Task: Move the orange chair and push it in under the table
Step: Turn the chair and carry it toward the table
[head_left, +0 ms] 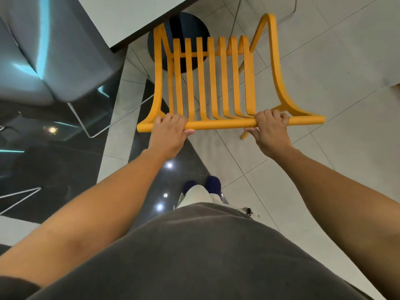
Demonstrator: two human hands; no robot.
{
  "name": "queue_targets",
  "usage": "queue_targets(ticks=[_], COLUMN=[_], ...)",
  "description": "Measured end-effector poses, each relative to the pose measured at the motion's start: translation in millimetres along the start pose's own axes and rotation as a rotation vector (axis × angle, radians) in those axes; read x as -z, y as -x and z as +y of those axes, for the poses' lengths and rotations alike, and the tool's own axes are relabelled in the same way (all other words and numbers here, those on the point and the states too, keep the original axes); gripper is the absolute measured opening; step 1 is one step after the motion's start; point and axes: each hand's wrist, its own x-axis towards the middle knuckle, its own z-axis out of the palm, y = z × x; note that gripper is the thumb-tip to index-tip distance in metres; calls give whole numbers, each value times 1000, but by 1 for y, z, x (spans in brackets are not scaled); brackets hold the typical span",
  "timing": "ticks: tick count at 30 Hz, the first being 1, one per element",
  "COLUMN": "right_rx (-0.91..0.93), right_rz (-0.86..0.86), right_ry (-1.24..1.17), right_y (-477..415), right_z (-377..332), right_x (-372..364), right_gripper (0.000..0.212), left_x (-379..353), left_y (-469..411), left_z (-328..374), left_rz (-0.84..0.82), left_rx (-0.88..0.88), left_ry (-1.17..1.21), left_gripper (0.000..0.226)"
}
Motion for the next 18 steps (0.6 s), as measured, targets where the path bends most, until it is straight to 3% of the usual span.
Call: queue_targets(ticks=[7, 18], right_rx=[50, 145], right_rz=[-10, -93], right_ry=[-2, 47], right_y=[-17, -67], right_z=[41, 108], right_x=[7, 34], right_gripper=[38, 48], left_x=[0, 1], left_y=[-16, -58], left_z=[34, 93], left_rz=[-26, -74], left_rx=[20, 139], left_ry=[-50, -37], left_gripper=[46, 42])
